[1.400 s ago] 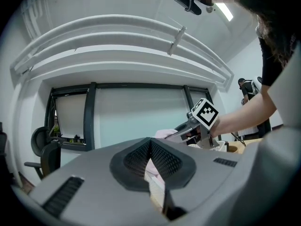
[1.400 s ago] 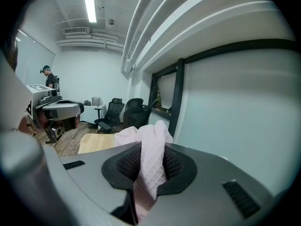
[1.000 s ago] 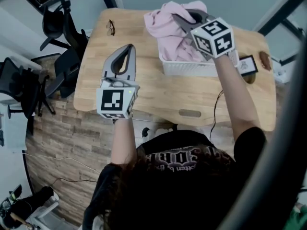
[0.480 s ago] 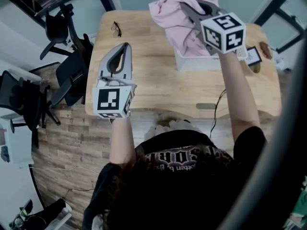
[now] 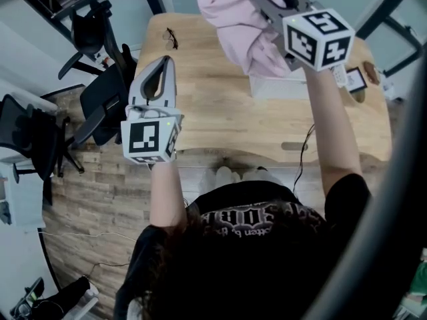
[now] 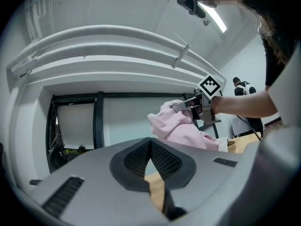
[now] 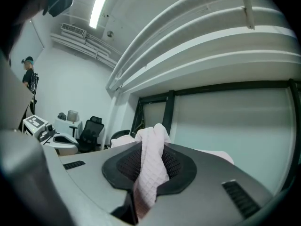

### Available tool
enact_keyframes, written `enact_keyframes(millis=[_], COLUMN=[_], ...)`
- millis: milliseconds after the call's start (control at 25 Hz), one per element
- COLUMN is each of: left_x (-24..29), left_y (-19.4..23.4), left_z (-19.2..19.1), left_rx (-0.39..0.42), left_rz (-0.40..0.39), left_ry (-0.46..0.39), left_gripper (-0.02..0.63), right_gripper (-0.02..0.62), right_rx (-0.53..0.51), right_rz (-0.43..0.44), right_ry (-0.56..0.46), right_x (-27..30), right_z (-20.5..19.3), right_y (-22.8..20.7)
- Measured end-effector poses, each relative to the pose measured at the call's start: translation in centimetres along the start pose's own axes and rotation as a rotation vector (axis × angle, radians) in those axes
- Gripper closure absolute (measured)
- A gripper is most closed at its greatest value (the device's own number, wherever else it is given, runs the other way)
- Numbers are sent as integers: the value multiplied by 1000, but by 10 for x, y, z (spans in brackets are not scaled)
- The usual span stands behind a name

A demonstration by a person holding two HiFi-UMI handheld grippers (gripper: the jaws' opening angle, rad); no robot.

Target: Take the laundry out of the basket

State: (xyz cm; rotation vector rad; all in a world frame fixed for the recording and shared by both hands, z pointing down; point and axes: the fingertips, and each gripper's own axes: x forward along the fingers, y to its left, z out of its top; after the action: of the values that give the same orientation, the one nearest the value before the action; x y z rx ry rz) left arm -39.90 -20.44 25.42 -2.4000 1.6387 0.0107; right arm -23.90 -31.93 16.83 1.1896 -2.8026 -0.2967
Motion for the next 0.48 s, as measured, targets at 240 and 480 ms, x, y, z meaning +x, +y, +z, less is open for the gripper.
enact_keyframes(millis=[240,480], left_x=[-13,-42], left_y=[32,77], left_z=[9,17], left_rx=[36,49], left_rz=[41,137], left_ry=[-13,-9], left_gripper=[609,609], right_gripper=[523,523], right_rx=[29,98], right_rz=[75,160], right_ry=[-56,-85], right_x=[27,51], right_z=[23,27], right_y=[47,98])
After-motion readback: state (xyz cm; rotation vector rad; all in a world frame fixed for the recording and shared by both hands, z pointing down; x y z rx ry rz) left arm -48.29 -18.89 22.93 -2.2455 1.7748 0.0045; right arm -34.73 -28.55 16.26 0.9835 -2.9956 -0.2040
